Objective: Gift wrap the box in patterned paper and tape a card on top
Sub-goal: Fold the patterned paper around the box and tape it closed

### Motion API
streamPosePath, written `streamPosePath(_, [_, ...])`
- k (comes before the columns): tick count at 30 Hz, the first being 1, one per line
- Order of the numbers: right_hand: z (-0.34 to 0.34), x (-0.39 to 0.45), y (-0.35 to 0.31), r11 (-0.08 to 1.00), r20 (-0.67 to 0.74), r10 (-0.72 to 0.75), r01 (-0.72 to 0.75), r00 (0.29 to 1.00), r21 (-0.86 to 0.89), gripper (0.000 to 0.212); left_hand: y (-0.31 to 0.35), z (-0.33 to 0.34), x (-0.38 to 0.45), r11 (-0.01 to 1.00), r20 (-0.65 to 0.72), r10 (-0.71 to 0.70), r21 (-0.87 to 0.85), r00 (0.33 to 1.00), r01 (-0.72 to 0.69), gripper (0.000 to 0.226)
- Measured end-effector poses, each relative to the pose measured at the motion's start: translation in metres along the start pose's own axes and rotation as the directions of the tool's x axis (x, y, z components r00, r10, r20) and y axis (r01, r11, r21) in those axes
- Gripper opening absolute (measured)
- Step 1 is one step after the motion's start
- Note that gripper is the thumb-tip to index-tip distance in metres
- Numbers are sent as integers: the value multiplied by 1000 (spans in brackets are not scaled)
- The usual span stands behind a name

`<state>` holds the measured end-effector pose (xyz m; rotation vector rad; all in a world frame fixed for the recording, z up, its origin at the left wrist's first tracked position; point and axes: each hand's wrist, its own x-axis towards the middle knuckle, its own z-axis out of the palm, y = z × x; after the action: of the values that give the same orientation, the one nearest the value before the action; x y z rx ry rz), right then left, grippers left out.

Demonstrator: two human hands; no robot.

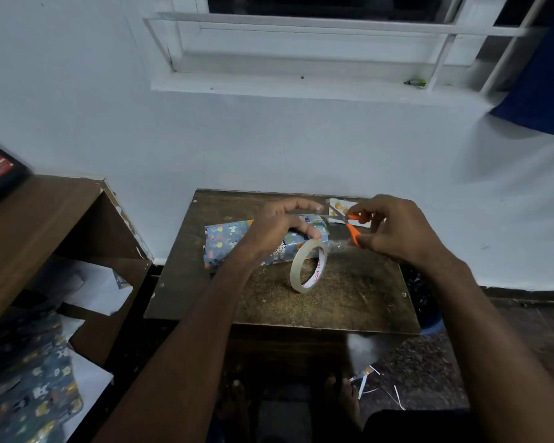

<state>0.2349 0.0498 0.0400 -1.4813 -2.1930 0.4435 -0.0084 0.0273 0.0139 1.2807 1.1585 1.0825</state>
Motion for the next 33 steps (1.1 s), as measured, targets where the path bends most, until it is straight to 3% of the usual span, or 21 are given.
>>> streamPosePath(4, [6, 1, -8, 993, -60, -102, 98, 993, -71, 36, 0, -1, 0, 1000, 6, -26, 1, 1000, 26, 30])
streamPosePath(11, [13, 3, -9, 988, -91, -93, 80, 992, -133, 41, -2, -2, 2, 999, 13, -42, 8, 999, 42, 28])
streamPosePath(33, [14, 2, -12, 979, -142, -118, 91, 983, -180, 29, -10, -4, 6, 1000, 13, -19, -23, 1000, 20, 28])
